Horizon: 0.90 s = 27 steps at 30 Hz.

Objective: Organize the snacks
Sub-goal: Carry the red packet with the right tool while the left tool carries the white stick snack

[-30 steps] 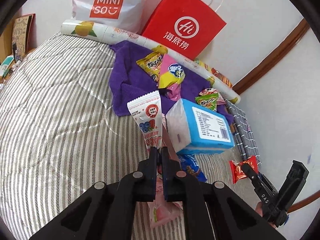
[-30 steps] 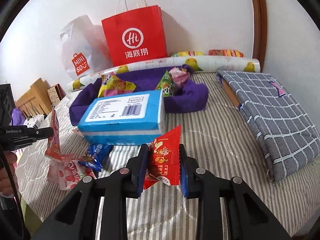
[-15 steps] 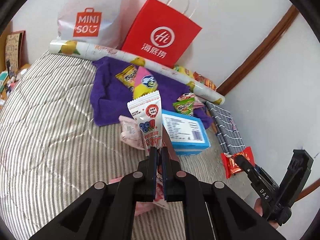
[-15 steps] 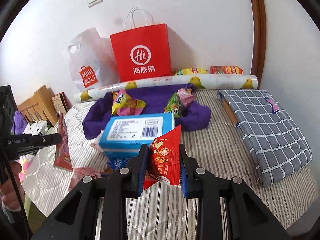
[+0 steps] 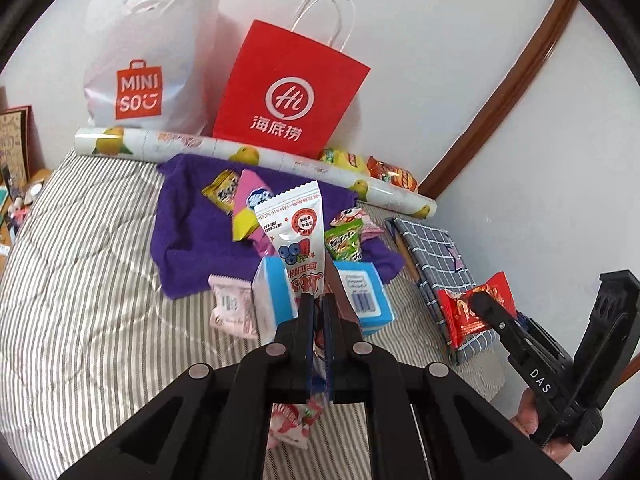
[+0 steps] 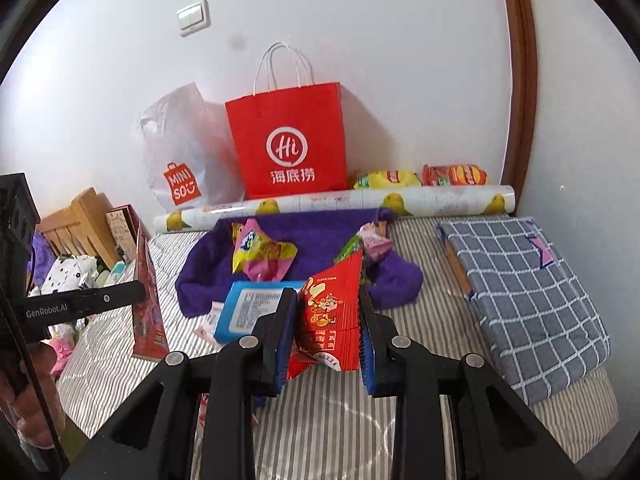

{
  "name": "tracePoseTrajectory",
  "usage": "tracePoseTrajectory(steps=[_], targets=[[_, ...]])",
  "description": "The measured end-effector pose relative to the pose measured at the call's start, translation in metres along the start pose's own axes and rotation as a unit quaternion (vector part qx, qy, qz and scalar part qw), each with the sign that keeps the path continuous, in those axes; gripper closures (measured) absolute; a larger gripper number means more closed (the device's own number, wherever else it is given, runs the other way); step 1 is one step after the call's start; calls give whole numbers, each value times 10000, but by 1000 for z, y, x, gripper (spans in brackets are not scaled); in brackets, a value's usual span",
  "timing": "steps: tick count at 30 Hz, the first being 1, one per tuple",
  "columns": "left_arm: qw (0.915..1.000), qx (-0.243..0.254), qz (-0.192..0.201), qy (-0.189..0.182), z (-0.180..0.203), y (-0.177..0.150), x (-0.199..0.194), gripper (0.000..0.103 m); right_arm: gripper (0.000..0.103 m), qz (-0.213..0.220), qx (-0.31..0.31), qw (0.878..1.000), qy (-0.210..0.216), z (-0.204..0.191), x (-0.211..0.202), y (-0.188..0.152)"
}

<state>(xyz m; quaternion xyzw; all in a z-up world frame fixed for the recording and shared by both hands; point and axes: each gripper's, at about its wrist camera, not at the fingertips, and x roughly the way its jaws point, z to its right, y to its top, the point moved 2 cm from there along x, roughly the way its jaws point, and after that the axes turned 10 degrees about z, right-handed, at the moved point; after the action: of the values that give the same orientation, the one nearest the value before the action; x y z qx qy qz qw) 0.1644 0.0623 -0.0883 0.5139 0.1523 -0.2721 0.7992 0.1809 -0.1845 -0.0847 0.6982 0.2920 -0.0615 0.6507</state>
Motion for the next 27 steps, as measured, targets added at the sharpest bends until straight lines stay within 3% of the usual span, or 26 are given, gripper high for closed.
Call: tracePoseTrajectory(steps=[12,27], targets=[[10000,80,13,44,7,23,19,98,75,89,39,9999,43,5,16,29],[9998,118,-18,158,-10,47,41,98,75,11,43,10000,33,2,55,45]])
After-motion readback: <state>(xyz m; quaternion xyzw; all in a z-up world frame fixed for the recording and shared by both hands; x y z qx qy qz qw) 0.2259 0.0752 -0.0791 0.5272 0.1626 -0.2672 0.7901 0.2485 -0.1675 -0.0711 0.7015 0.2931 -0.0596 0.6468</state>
